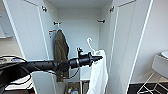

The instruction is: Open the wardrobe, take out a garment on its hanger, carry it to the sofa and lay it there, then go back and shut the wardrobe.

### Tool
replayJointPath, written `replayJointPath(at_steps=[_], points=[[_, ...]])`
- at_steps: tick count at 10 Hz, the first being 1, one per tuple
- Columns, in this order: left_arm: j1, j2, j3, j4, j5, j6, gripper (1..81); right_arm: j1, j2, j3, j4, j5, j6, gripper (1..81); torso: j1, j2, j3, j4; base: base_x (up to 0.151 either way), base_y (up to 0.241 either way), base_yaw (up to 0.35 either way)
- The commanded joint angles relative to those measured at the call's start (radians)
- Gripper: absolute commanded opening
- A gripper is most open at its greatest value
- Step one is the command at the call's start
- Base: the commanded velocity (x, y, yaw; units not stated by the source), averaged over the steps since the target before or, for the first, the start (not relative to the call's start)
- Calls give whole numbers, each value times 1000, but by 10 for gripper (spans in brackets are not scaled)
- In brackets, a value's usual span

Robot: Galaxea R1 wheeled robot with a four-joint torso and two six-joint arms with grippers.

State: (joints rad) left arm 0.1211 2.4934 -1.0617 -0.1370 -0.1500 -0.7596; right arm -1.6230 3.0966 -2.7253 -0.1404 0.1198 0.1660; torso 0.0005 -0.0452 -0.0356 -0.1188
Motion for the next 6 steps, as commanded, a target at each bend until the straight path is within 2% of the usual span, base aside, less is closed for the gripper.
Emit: replayJointPath(at_steps=[1, 6], points=[[-165, -7, 20, 36, -48, 16, 10, 37, 13, 7, -4, -51, -8, 811, 0, 0, 0, 0, 0, 0, 0], [-93, -71, 95, 131, -54, 14, 10, 41, 15, 10, -8, -51, -8, 811, 1, 0, 0, 0, 0, 0, 0]])
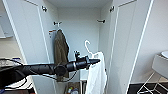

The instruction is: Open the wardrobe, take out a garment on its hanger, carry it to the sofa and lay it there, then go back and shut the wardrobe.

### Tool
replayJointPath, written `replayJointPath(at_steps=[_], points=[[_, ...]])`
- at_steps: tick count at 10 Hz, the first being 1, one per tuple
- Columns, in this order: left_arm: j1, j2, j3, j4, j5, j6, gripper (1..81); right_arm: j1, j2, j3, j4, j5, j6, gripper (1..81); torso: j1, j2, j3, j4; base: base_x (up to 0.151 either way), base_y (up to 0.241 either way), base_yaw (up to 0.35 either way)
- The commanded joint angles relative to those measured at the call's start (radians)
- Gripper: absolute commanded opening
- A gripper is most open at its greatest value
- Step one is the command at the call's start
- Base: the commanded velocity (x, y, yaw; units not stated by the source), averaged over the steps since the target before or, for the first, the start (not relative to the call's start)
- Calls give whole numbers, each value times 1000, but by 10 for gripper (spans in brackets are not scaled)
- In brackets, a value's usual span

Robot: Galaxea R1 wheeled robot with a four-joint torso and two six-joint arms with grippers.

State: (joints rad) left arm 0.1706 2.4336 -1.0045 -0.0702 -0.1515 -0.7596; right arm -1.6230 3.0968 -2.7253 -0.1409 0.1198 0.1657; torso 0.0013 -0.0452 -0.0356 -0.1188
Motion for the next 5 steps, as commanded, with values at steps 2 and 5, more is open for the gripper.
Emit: replayJointPath(at_steps=[2, 5], points=[[-125, -14, 38, 79, -71, 13, 10, 39, 15, 10, -8, -51, -8, 811, 0, 0, 0, 0, 0, 0, 0], [-122, -10, 38, 79, -71, 8, 10, 39, 15, 9, -8, -51, -8, 811, 0, 0, 0, 0, 0, 0, 0]])
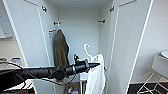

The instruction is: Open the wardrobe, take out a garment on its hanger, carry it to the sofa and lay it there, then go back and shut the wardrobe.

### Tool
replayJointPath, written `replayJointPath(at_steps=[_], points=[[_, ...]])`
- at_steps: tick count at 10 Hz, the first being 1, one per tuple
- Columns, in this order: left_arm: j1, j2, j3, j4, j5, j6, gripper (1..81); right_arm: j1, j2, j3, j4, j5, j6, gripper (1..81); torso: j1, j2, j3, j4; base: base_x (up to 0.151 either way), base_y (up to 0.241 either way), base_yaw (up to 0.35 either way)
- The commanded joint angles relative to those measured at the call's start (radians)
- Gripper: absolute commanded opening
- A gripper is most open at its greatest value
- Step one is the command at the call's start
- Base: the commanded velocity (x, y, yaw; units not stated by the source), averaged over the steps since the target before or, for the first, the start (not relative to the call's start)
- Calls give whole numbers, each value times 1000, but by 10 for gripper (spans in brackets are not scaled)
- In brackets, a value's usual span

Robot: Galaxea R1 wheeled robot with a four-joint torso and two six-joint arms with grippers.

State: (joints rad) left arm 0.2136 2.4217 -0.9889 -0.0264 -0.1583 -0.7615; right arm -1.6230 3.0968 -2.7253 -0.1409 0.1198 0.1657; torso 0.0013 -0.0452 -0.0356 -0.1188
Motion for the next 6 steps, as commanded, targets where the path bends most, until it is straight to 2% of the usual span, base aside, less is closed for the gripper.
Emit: replayJointPath(at_steps=[1, 6], points=[[-164, 4, 22, 36, -64, 8, 10, 39, 15, 7, -8, -51, -8, 811, 0, 0, 0, 0, 0, 0, 0], [-156, 2, 22, 36, -70, 8, 10, 37, 15, 7, -6, -51, -8, 811, 0, 0, 0, 0, 0, 0, 0]])
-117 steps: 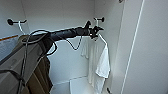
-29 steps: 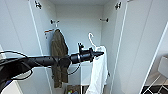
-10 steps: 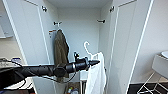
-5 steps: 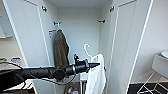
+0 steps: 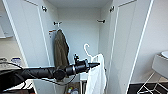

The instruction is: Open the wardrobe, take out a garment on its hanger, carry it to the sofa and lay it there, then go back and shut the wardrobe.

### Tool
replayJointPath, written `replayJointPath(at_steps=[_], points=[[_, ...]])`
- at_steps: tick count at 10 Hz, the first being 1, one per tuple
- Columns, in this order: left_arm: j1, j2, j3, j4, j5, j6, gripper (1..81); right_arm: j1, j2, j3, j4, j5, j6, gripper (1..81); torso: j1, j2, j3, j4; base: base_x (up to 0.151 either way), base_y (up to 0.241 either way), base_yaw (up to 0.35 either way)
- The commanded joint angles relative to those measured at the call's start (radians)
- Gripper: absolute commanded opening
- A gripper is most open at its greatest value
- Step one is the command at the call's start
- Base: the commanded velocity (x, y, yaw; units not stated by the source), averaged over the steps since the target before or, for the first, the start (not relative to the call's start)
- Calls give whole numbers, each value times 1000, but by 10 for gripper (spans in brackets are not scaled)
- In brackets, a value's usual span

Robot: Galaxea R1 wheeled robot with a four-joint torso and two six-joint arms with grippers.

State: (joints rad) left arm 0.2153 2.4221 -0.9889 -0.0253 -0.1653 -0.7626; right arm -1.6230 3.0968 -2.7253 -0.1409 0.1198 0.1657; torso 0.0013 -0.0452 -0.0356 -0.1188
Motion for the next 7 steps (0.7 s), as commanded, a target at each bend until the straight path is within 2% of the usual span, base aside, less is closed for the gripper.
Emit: replayJointPath(at_steps=[1, 2, 7], points=[[-158, 2, 25, 36, -65, 9, 10, 36, 13, 7, -6, -51, -8, 811, 0, 0, 0, 0, 0, 0, 0], [-158, 3, 26, 36, -65, 9, 10, 36, 13, 7, -6, -51, -8, 811, 0, 0, 0, 0, 0, 0, 0], [-158, -1, 33, 36, -63, 9, 10, 34, 12, 7, -6, -51, -8, 811, 0, 0, 0, 0, 0, 0, -214]])
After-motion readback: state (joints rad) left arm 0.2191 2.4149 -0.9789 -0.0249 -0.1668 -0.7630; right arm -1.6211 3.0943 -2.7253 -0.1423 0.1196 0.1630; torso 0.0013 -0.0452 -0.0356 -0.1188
